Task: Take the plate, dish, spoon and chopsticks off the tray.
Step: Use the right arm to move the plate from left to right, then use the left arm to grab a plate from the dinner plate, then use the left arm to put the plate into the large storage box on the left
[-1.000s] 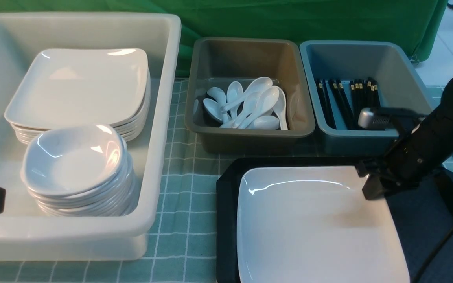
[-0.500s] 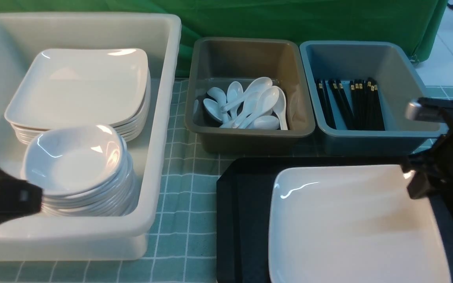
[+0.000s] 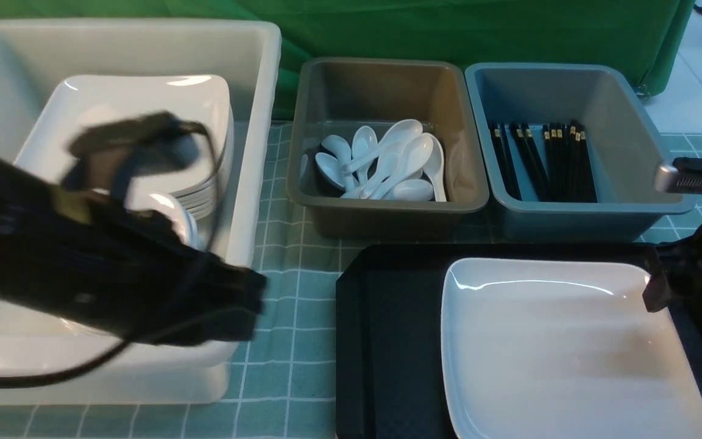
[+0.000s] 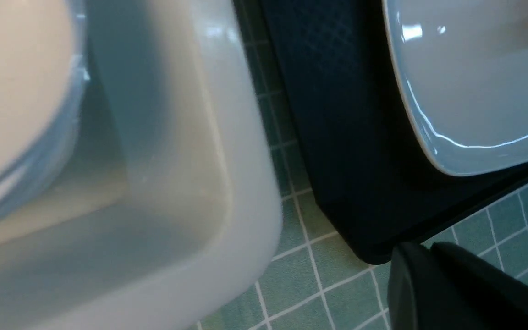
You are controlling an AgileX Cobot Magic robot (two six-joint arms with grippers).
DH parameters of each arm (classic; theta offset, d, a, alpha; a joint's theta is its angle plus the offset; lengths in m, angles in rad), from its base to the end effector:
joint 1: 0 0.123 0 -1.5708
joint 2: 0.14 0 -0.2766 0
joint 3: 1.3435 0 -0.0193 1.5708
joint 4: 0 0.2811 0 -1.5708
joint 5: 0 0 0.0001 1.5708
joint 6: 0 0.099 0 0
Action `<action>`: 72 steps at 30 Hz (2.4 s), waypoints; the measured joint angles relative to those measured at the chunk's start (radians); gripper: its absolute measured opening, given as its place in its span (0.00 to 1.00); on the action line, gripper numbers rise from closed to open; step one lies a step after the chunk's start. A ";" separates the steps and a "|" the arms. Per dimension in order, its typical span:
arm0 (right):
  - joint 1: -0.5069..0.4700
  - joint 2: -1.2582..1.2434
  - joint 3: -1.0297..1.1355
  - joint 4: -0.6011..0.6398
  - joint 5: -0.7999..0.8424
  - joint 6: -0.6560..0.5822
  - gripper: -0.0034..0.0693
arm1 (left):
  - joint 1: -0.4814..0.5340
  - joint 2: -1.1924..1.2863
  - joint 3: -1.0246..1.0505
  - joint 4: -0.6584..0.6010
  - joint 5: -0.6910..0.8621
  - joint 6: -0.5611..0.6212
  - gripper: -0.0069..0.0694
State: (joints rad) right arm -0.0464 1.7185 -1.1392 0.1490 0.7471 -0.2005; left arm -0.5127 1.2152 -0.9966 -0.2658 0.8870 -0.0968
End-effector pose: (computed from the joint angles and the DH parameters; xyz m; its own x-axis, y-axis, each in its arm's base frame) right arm 0.3679 -0.0071 0.1795 -0.9399 -0.0467 -0.3382 -0.0727 0.9952 0.0648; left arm 0.2291 -0.1521 0.2939 -0.8597 0.1873 -0.4753 0.3619 0.8799 -0.3078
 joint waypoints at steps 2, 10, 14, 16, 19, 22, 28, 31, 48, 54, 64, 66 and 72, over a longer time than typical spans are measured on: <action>0.000 -0.044 -0.007 0.000 0.066 0.010 0.73 | -0.074 0.085 -0.044 0.031 -0.024 -0.044 0.10; 0.009 -0.350 -0.012 0.000 0.155 0.011 0.35 | -0.185 0.448 -0.362 0.114 -0.046 -0.141 0.11; 0.009 -0.501 -0.012 0.000 0.172 0.011 0.32 | -0.187 0.600 -0.498 0.114 -0.052 -0.156 0.19; 0.009 -0.552 -0.012 0.001 0.175 0.011 0.32 | -0.187 0.673 -0.561 0.131 -0.064 -0.168 0.27; 0.009 -0.606 -0.012 0.002 0.178 0.011 0.32 | -0.187 0.778 -0.653 0.152 -0.093 -0.172 0.44; 0.009 -0.626 -0.012 0.003 0.182 0.011 0.33 | -0.187 0.850 -0.720 0.159 -0.104 -0.172 0.58; 0.009 -0.631 -0.012 0.004 0.185 0.011 0.34 | -0.187 0.987 -0.817 0.176 -0.137 -0.172 0.84; 0.009 -0.631 -0.012 0.004 0.184 0.011 0.34 | -0.187 1.027 -0.823 0.175 -0.174 -0.166 0.86; 0.009 -0.631 -0.012 0.004 0.168 0.010 0.37 | -0.185 1.084 -0.832 -0.044 -0.194 -0.040 0.29; 0.009 -0.631 -0.012 0.004 0.167 0.009 0.37 | -0.185 1.081 -0.832 -0.062 -0.171 -0.037 0.28; 0.009 -0.631 -0.012 0.004 0.165 0.008 0.37 | -0.157 0.945 -0.832 -0.102 -0.088 0.043 0.14; 0.009 -0.631 -0.012 0.004 0.165 0.008 0.37 | -0.146 0.927 -0.832 -0.119 -0.075 0.069 0.13; 0.009 -0.631 -0.012 0.004 0.161 0.008 0.37 | -0.141 0.899 -0.832 -0.174 -0.044 0.123 0.12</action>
State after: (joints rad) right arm -0.0371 1.0874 -1.1512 0.1528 0.9080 -0.1923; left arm -0.6532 2.1138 -1.8285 -0.4394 0.8431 0.0260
